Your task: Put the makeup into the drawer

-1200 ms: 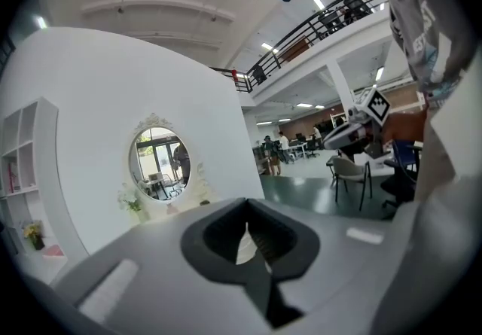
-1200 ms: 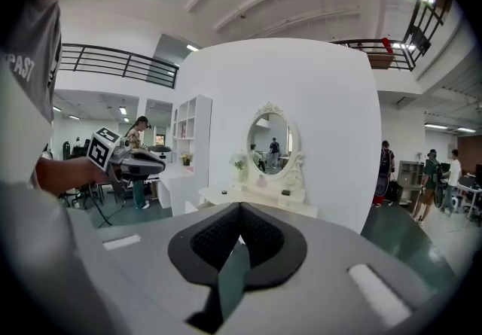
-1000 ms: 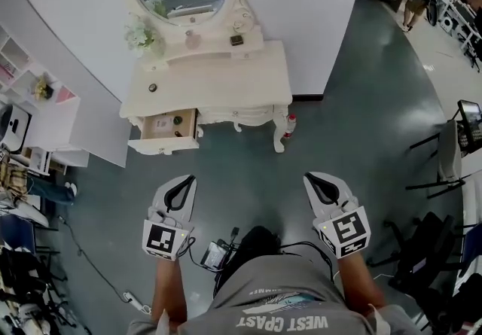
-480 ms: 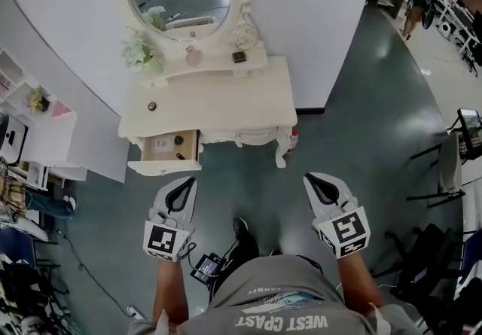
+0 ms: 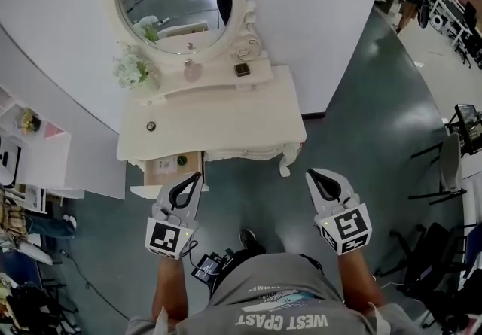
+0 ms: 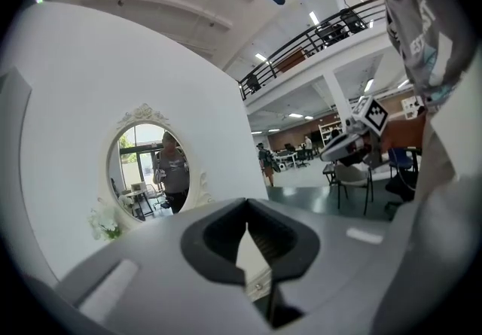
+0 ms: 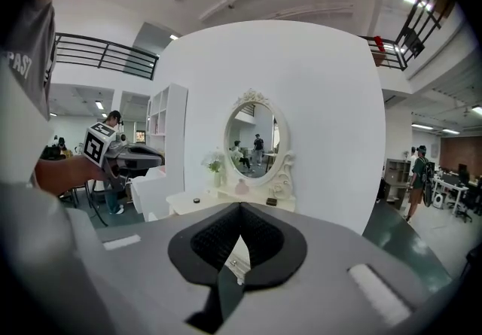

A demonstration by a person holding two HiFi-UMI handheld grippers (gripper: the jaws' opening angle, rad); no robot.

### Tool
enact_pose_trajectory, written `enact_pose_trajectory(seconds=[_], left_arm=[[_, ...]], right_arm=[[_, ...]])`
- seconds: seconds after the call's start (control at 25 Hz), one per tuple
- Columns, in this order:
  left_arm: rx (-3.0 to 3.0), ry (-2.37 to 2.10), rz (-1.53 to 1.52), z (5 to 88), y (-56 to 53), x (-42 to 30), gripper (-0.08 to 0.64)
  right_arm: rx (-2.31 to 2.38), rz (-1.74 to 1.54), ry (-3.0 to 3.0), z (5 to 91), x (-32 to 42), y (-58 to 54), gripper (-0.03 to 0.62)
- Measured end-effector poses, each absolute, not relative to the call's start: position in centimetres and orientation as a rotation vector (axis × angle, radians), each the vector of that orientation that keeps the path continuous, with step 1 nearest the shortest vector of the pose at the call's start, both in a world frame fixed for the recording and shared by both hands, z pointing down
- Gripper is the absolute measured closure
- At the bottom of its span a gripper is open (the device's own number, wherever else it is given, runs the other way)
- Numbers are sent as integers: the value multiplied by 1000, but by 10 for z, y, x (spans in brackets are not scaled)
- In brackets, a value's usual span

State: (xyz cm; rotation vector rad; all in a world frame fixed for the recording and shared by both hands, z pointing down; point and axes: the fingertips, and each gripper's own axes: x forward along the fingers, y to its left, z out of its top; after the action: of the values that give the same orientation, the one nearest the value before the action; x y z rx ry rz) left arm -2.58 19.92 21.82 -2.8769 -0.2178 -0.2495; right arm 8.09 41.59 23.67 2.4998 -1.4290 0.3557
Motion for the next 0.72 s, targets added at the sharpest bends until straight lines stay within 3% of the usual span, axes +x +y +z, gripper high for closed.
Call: enact_pose_trajectory(seconds=[0.72], left_arm=[[-2881, -240, -294, 233, 133, 56, 558]], right_arm=[[2488, 396, -1436, 254, 177, 338, 591]])
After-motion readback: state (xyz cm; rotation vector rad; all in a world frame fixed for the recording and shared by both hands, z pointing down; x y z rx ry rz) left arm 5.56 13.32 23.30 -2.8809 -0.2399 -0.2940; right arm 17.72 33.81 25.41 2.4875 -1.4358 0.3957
